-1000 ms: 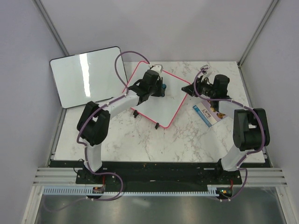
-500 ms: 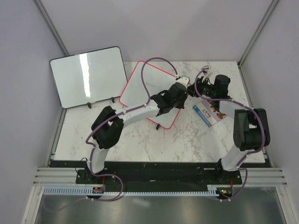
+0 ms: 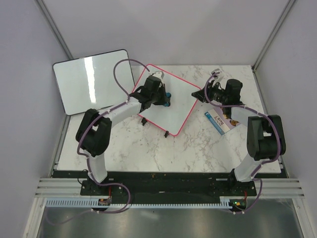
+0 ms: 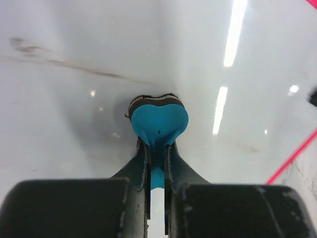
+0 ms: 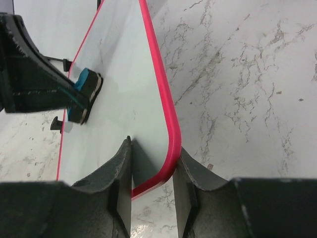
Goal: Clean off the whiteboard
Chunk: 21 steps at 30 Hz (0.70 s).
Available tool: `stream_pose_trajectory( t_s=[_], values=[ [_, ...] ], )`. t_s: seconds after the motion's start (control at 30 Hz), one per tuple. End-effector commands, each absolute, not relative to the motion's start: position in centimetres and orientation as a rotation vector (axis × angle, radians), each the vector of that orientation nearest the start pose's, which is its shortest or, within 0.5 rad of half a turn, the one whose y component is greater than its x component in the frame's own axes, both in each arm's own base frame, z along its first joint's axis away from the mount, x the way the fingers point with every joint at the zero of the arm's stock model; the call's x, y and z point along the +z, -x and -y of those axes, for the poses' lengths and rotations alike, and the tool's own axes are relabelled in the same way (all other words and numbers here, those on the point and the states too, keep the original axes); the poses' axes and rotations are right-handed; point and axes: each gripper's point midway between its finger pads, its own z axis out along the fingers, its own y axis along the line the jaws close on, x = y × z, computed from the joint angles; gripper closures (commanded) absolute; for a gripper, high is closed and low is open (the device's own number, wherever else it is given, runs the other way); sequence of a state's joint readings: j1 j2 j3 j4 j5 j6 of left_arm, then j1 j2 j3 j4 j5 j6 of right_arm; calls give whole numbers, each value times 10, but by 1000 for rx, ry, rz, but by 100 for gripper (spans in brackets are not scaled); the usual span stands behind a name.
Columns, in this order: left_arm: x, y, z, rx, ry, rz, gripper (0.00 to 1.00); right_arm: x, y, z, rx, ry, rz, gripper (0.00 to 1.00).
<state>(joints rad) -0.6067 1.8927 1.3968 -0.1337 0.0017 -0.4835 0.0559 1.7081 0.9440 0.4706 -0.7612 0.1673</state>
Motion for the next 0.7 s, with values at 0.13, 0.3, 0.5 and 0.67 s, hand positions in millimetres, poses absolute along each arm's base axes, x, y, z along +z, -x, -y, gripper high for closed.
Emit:
stream_pose_trajectory(
  t_s=[0.13,0.3,0.5,0.67],
  values=[
    [43,-442,180,-112,165,-2486,98,166,-446,-156,717,642,-1693,100],
    [55,-469,176,-94,181,-2450,98,164,-447,-155,703,651,-1702,100],
    [70,-511,175,-149,167,-2438,98,161,-447,-154,693,655,-1713,100],
    [92,-534,195,-237,59,-2407,98,161,-446,-155,702,660,-1709,100]
  ],
)
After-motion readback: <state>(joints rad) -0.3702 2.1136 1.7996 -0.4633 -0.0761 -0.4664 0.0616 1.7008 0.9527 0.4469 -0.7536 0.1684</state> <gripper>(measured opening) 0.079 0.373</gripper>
